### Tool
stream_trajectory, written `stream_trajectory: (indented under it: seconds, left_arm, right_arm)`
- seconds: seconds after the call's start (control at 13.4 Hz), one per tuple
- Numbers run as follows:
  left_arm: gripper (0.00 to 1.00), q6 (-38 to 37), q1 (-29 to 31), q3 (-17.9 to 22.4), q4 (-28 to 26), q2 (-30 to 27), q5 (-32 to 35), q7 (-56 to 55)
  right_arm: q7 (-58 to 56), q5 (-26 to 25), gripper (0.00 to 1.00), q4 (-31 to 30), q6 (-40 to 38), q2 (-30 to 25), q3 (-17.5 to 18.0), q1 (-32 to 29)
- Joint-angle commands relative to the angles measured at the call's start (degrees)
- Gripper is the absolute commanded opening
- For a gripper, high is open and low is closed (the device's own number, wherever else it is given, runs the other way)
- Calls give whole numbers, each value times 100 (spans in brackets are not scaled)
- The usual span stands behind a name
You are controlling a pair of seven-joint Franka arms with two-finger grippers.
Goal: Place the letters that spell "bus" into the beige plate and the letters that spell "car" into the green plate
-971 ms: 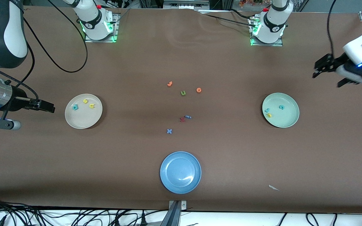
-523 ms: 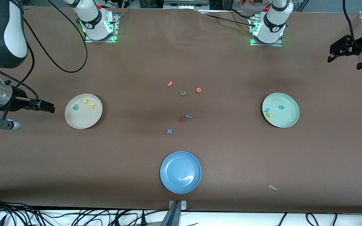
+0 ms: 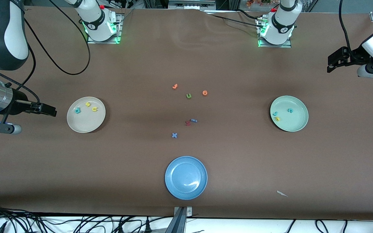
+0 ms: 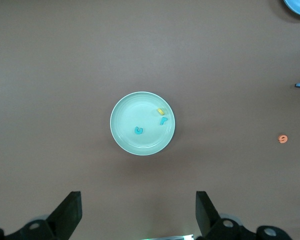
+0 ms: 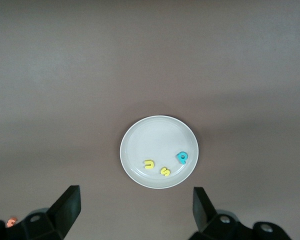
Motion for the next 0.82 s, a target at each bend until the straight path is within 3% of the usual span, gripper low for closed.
stream_trajectory:
  seconds: [0.0, 0.75]
  left_arm:
    - [100, -102, -49, 48, 229, 140, 125, -116]
    - [100, -102, -58, 48, 229, 140, 116, -407]
  right_arm:
    - [72, -22, 99, -97, 45, -80, 69, -45]
    - [72, -14, 99, -97, 45, -80, 69, -54]
